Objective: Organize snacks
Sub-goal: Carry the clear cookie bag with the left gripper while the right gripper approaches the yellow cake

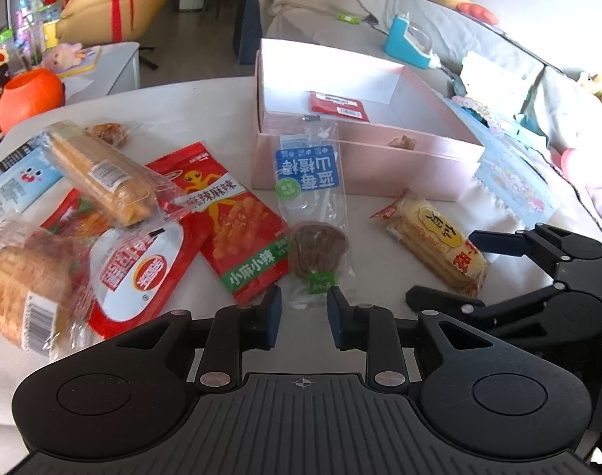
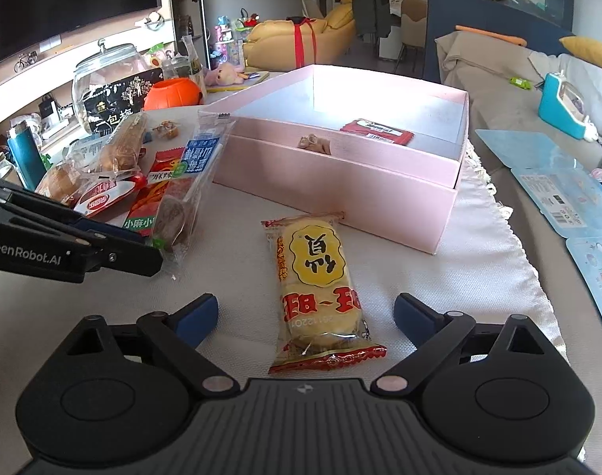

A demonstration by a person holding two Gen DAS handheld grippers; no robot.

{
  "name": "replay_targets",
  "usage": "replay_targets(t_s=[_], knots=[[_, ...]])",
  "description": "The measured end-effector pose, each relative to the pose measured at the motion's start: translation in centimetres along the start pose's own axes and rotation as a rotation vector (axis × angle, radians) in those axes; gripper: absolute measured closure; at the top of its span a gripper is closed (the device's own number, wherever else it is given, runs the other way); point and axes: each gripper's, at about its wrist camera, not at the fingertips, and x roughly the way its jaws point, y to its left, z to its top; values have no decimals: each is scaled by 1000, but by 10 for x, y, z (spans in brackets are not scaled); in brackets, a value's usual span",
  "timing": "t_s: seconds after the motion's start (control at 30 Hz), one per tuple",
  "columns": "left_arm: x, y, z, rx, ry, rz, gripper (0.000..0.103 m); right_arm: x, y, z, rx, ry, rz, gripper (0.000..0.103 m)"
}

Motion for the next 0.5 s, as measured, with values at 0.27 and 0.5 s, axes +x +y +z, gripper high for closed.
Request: replay_targets(t_s=[0.27, 0.5], knots=[[-29, 0, 6, 8, -116, -15, 73, 0, -2, 0, 7, 2, -15, 7], [18, -13, 20, 36, -66, 28, 59, -1, -3, -1, 17, -1, -19, 7]])
